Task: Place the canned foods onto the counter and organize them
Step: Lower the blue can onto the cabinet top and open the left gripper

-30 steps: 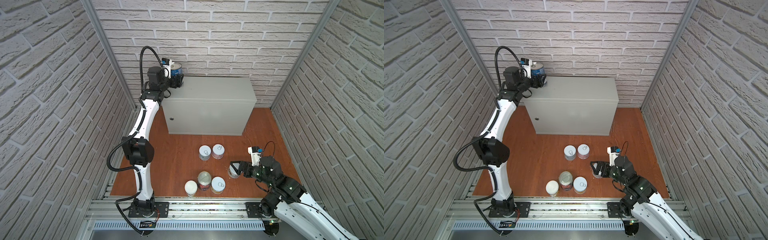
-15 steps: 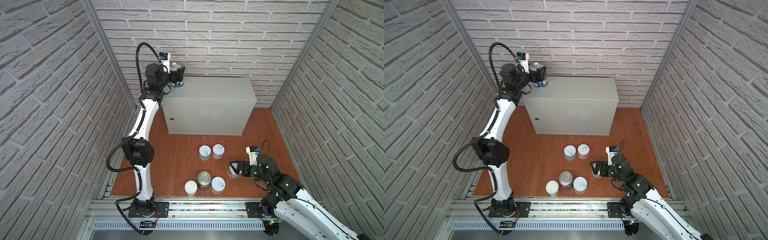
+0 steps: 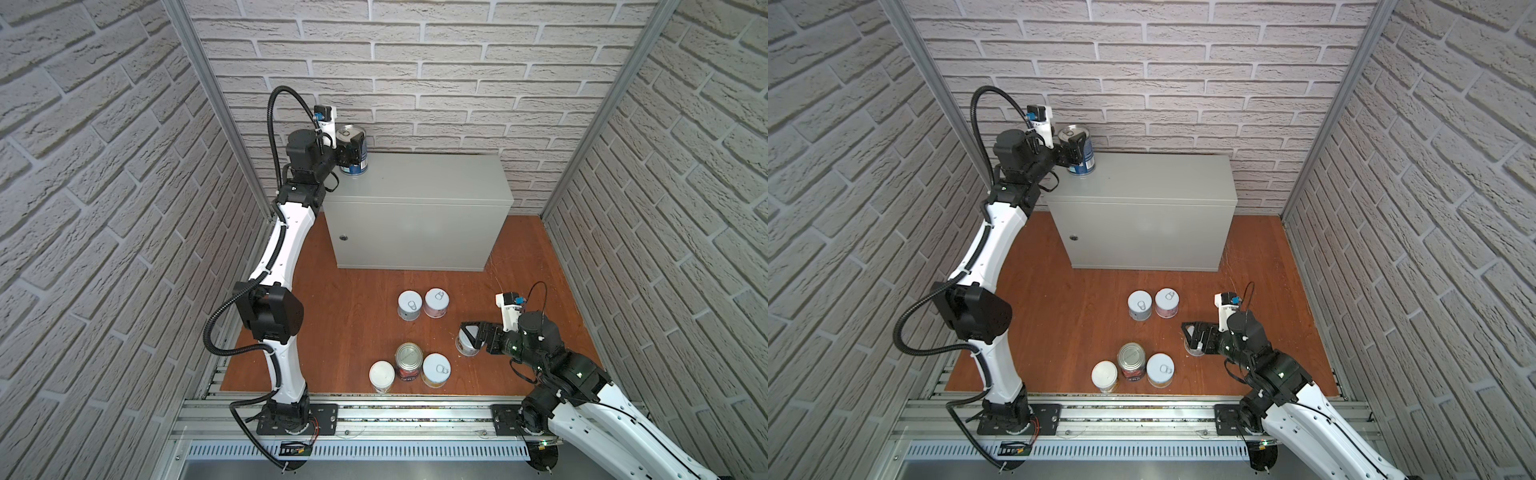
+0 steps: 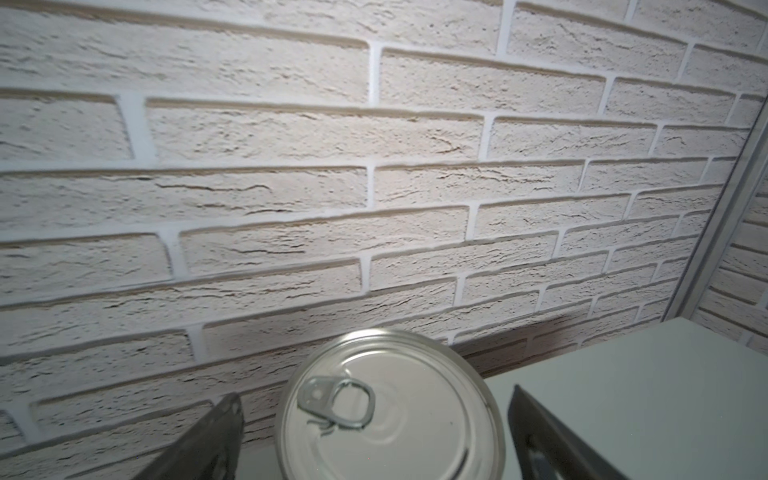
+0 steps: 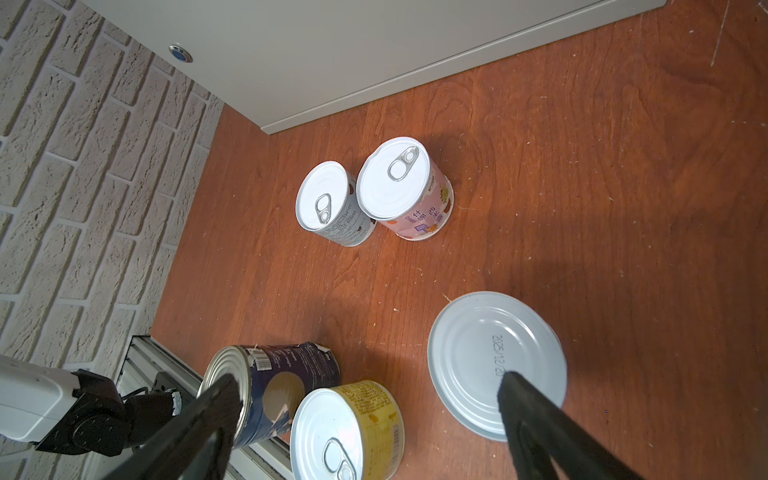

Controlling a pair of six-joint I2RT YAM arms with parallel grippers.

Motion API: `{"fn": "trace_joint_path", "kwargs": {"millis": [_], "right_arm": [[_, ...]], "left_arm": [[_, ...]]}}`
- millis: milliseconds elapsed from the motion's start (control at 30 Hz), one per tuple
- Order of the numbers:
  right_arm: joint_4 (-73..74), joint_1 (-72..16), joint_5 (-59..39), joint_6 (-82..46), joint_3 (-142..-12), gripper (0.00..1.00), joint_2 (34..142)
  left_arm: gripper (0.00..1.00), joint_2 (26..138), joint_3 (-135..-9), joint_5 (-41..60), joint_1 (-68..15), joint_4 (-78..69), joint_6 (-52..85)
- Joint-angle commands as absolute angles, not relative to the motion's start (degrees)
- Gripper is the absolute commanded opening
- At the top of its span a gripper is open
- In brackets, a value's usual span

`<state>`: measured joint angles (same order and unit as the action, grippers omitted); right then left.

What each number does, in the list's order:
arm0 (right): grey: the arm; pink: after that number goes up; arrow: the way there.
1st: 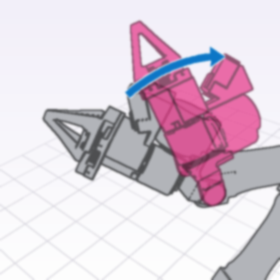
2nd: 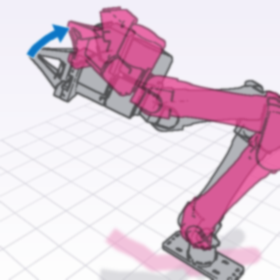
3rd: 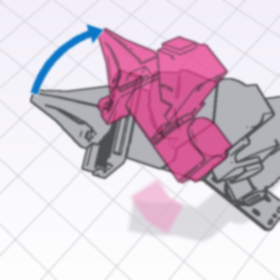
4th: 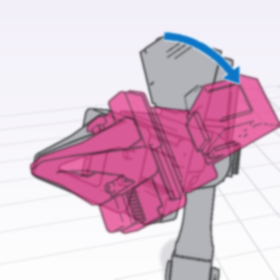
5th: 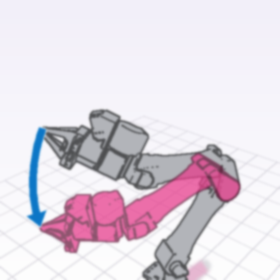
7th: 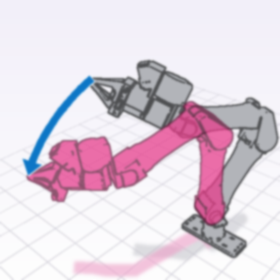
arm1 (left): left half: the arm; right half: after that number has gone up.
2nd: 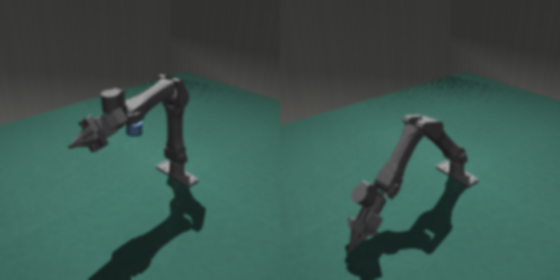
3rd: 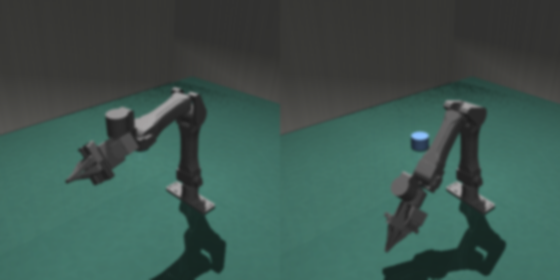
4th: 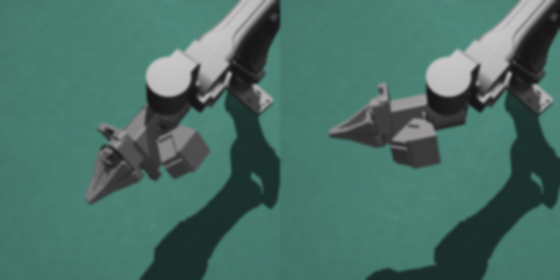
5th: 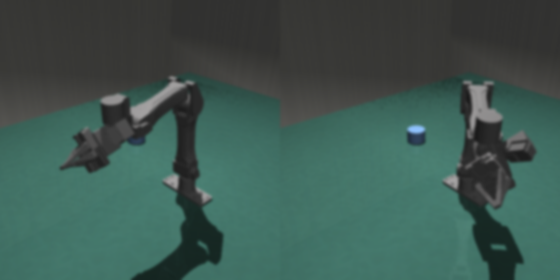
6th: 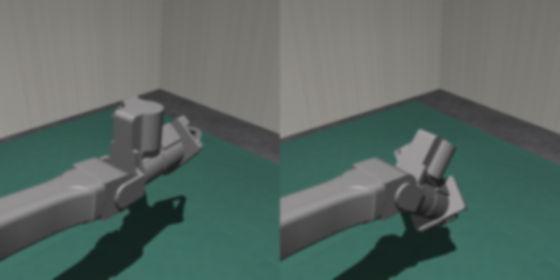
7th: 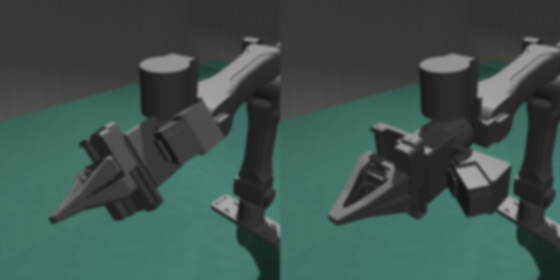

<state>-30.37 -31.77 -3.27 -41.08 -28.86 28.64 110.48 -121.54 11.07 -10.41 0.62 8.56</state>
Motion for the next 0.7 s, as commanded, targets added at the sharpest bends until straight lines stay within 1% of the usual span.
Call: {"fn": "trace_joint_path", "kwargs": {"millis": [0,400,567,667], "right_arm": [[-31.2,-32.16,-2.62,-39.64,-27.69,0.97,26.89],[-36.36,-32.16,-1.77,-37.49,-27.69,0.98,19.53],[-38.05,-32.17,-2.24,-36.43,-28.18,0.99,17.44],[-38.91,-32.17,-2.82,-35.11,-28.64,1.0,16.89]], "left_arm": [[0.98,106.31,-118.55,7.76,-11.73,-3.66,6.58],[0.98,100.77,-109.04,-1.3,-15.18,-5.6,5.94],[0.98,95.62,-101.11,-8.3,-17.11,-8.67,5.34],[0.98,93.37,-98.95,-13.08,-18.53,-7.12,4.66]]}}
